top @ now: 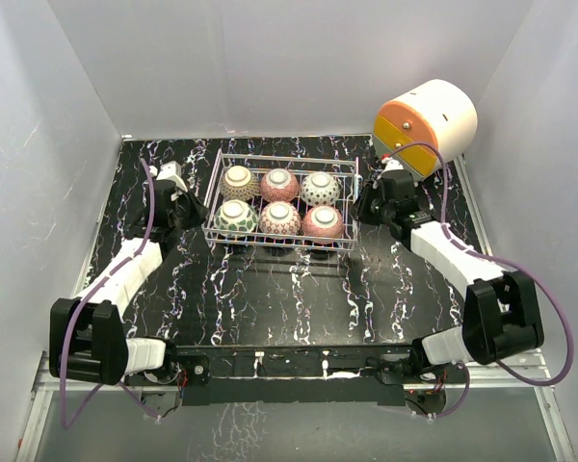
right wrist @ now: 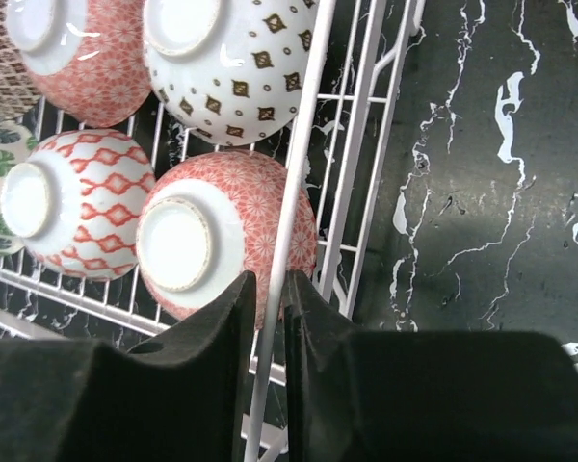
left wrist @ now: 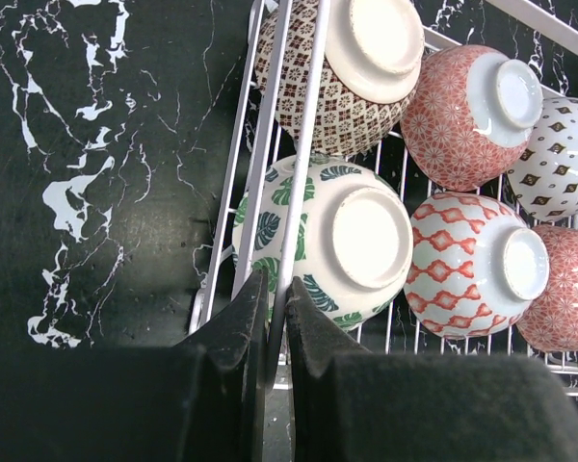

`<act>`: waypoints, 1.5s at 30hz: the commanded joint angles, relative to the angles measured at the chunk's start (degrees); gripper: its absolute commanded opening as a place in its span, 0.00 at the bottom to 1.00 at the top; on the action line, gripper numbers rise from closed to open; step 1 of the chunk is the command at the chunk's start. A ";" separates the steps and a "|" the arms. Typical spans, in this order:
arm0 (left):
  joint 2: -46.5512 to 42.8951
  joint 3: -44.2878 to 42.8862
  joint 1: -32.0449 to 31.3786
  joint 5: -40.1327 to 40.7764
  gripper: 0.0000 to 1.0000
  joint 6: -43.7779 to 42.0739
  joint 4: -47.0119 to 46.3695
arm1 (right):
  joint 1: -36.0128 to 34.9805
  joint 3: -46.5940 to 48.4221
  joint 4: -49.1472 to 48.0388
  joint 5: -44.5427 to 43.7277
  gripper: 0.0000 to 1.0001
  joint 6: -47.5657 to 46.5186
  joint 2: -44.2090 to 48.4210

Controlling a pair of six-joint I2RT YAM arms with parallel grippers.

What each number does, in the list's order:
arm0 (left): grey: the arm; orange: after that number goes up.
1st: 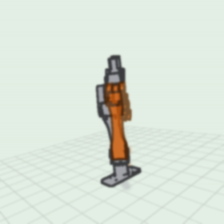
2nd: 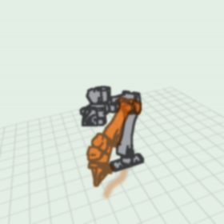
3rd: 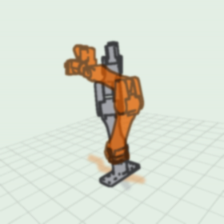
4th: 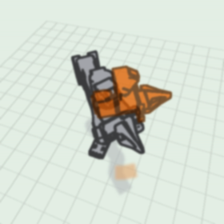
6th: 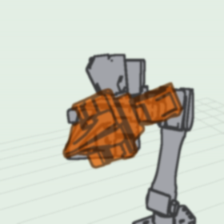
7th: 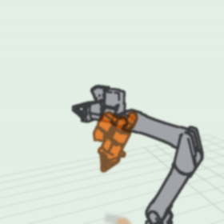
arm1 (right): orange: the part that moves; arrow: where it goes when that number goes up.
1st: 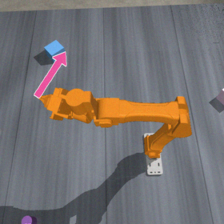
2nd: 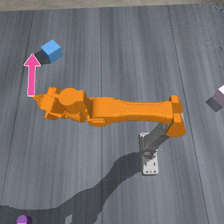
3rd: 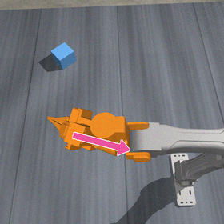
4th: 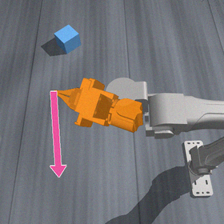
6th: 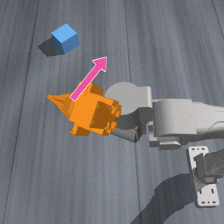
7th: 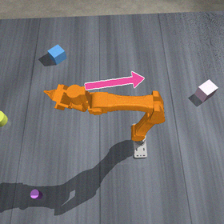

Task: Unload the bowls from the dish rack

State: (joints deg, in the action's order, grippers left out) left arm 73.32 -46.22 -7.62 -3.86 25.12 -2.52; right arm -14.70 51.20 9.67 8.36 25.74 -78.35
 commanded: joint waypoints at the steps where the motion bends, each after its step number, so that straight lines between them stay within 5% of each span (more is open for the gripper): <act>1: -4.50 -0.44 1.11 5.35 0.00 3.33 -1.37 | -2.69 4.88 0.45 -6.53 0.16 -1.39 -2.42; 6: -2.41 -2.74 1.09 4.42 0.00 3.90 -1.85 | -3.55 7.61 0.72 -9.17 0.07 -1.83 -5.54; 30: 12.79 -12.49 1.28 7.20 0.02 1.86 -1.30 | -3.49 29.44 2.58 -11.11 0.07 -7.48 -26.00; 34: 10.32 -10.25 1.27 8.04 0.08 1.29 -2.13 | -3.49 29.12 1.71 -11.06 0.08 -7.79 -25.05; 35: 9.94 -10.06 1.24 8.48 0.17 1.18 -1.90 | -3.47 29.15 1.75 -11.15 0.08 -7.97 -24.59; 37: 9.58 -10.26 1.29 8.30 0.22 1.03 -1.50 | -3.49 28.82 1.62 -11.68 0.14 -8.11 -23.24; 41: 10.41 -12.97 1.29 6.65 0.35 0.89 1.22 | -3.49 28.21 1.53 -11.73 0.50 -9.11 -19.53; 45: 8.60 -13.61 1.29 8.12 0.61 0.86 3.06 | -3.49 26.32 0.00 -14.18 0.76 -10.17 -14.87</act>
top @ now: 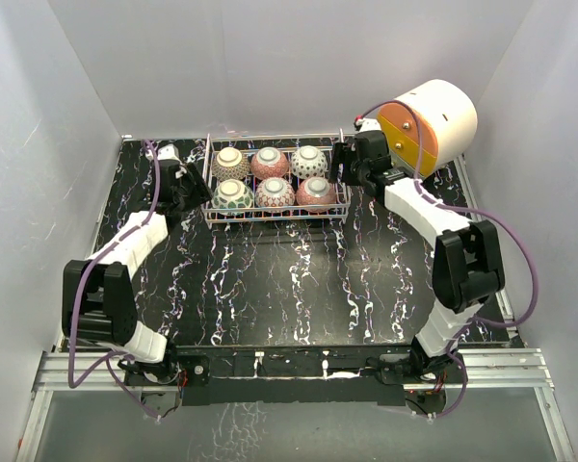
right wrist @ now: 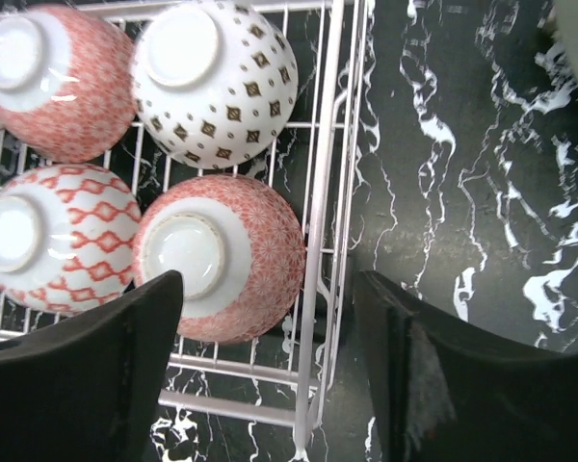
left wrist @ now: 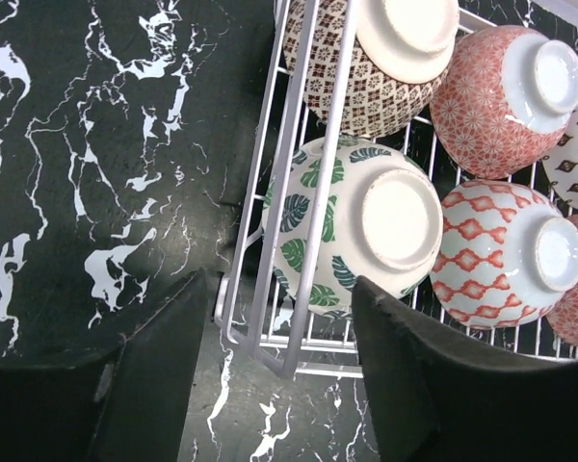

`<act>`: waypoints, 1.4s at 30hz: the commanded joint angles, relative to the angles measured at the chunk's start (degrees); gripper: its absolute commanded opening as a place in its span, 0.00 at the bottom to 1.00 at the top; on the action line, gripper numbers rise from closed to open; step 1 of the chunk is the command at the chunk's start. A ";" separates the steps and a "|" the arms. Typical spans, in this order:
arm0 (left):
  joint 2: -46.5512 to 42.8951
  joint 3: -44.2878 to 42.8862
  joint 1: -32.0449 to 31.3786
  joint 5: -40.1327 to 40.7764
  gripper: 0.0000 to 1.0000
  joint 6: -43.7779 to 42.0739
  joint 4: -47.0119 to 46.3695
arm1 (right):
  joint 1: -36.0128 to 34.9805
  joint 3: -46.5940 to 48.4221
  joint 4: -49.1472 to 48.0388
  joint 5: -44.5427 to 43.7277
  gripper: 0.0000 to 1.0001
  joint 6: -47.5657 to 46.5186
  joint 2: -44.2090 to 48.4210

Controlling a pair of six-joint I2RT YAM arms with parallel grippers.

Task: Unload the bowls from the dish rack

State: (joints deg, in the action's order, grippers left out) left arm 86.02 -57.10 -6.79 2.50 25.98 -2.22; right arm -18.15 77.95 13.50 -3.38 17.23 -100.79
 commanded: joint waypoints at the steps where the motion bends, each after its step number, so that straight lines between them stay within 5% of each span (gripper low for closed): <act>1: -4.94 -2.83 0.46 2.47 0.68 -0.18 3.27 | -0.04 -1.09 -4.65 -3.13 0.79 -1.98 8.91; 6: -9.09 -5.57 0.48 7.62 0.97 -1.66 6.69 | 0.62 -2.94 -8.58 -1.40 0.97 -2.95 12.26; 12: -12.12 -10.33 0.85 4.21 0.97 -4.42 9.87 | 3.46 -2.40 -12.87 12.84 0.97 -2.60 12.55; 20: -11.02 -12.53 2.04 -3.61 0.97 -6.63 12.15 | -13.42 4.27 -9.97 -9.74 0.98 -16.72 5.85; 30: -9.06 -2.92 5.57 -16.65 0.97 2.49 0.94 | -16.62 12.86 -7.87 -4.38 0.98 -6.43 -8.23; 42: -8.97 -2.22 5.98 -15.06 0.97 0.48 1.59 | -17.96 18.45 -6.74 -2.47 0.86 -3.74 -17.35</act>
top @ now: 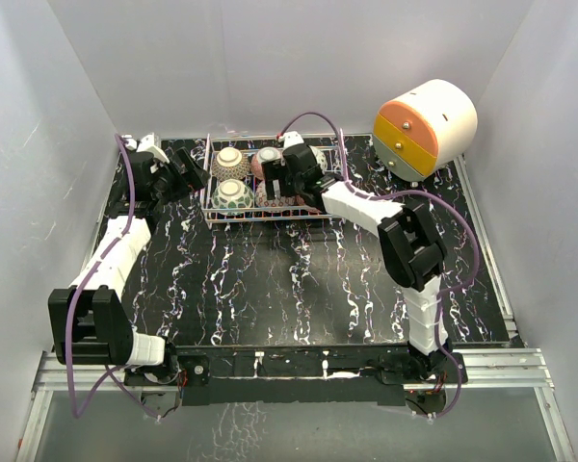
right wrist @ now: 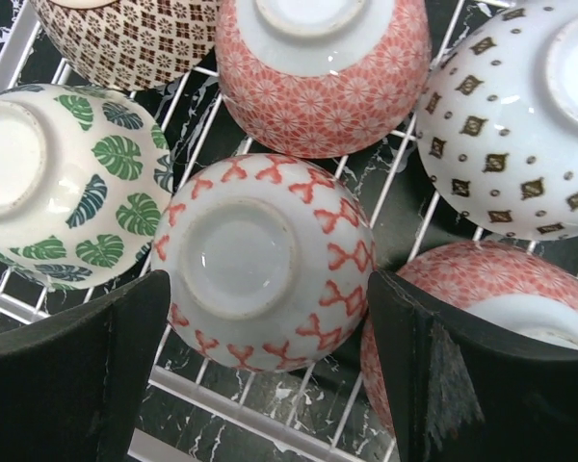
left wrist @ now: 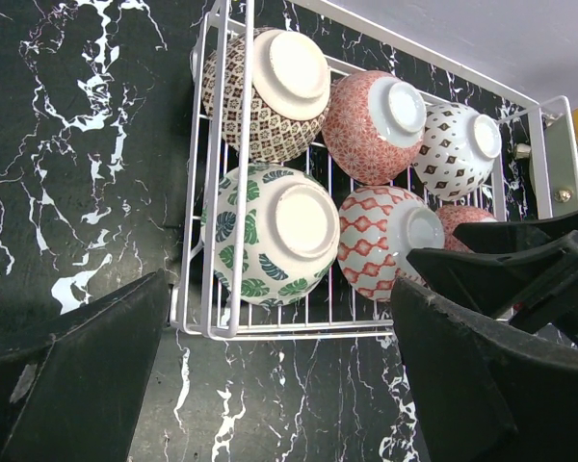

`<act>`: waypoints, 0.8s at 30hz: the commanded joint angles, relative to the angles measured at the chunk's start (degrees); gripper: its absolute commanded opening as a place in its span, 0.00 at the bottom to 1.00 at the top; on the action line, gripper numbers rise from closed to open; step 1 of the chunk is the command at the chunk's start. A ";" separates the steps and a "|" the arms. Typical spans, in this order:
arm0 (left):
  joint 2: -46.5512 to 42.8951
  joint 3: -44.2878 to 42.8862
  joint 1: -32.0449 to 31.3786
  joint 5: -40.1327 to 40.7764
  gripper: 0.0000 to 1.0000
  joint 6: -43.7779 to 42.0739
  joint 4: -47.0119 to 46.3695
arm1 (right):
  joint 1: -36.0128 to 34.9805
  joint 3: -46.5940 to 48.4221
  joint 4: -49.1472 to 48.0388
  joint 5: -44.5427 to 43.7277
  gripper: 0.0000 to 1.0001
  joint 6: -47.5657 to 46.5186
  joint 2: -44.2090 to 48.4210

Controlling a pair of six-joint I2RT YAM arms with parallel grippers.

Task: Unload the bowls from the dish rack

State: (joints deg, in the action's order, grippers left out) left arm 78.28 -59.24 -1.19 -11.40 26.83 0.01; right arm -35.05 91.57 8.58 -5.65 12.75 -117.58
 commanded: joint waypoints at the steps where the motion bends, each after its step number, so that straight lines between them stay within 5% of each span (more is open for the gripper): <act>1: -1.13 -0.08 0.39 -1.17 0.97 -0.30 -0.51 | -1.23 5.11 -1.81 -0.28 0.84 0.74 -0.95; 24: -0.59 0.03 0.46 -1.79 0.97 -0.30 -0.54 | -1.54 6.94 0.02 -4.14 0.43 -0.09 -3.20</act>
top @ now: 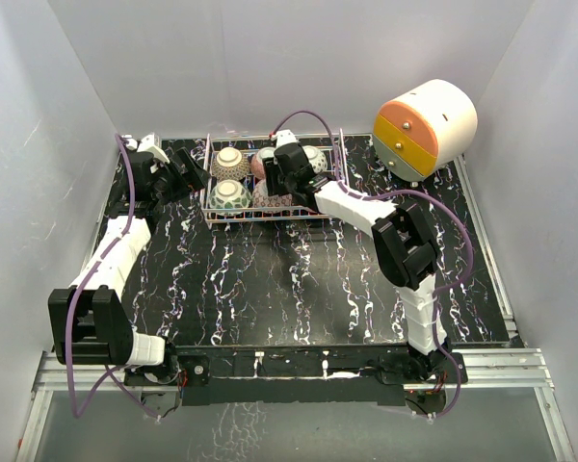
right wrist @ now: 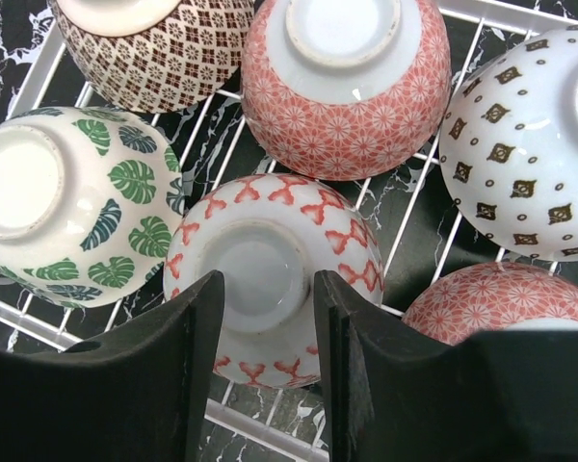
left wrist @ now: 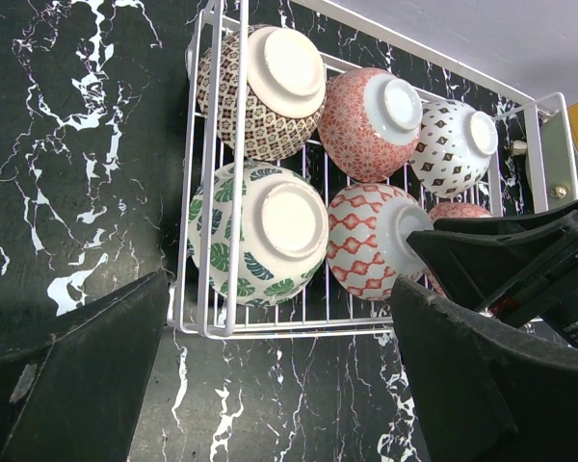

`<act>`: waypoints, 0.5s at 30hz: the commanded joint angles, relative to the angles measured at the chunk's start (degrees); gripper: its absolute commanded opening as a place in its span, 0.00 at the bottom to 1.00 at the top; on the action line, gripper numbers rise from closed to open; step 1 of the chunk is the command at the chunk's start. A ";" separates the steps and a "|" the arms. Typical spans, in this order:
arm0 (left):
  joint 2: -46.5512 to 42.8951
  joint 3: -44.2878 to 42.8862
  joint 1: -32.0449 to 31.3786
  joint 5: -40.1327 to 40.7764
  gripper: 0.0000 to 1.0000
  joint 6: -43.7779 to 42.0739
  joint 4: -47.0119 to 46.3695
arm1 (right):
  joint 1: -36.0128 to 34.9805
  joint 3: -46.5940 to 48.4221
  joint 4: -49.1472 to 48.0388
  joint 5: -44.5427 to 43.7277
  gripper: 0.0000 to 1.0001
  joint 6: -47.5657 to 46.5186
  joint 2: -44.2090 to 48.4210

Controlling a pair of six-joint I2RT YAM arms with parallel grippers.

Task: Unload the bowls from the dish rack

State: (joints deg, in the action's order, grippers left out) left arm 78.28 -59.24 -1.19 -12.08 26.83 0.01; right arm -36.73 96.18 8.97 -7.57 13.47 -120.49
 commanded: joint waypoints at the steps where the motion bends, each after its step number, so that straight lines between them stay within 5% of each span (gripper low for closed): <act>1: -0.59 0.05 0.41 -1.11 0.97 -0.29 -0.54 | 0.14 2.61 -0.36 -1.92 0.42 -0.75 -0.20; 6: -0.52 0.00 0.32 -1.02 0.97 -0.37 -0.45 | 0.11 4.51 0.37 -1.06 0.42 -1.01 -0.09; 10: -0.45 0.00 0.36 -1.10 0.97 -0.37 -0.49 | 0.04 5.06 0.30 -1.25 0.69 -1.56 -0.45; 15: -0.41 0.00 0.38 -1.11 0.97 -0.54 -0.37 | -0.22 5.33 0.10 -1.85 0.72 -1.65 -1.57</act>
State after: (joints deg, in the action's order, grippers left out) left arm 78.30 -59.24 -1.17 -12.10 26.81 0.01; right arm -36.67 98.65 10.92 -8.10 12.32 -120.64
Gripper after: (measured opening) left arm 0.967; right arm 0.719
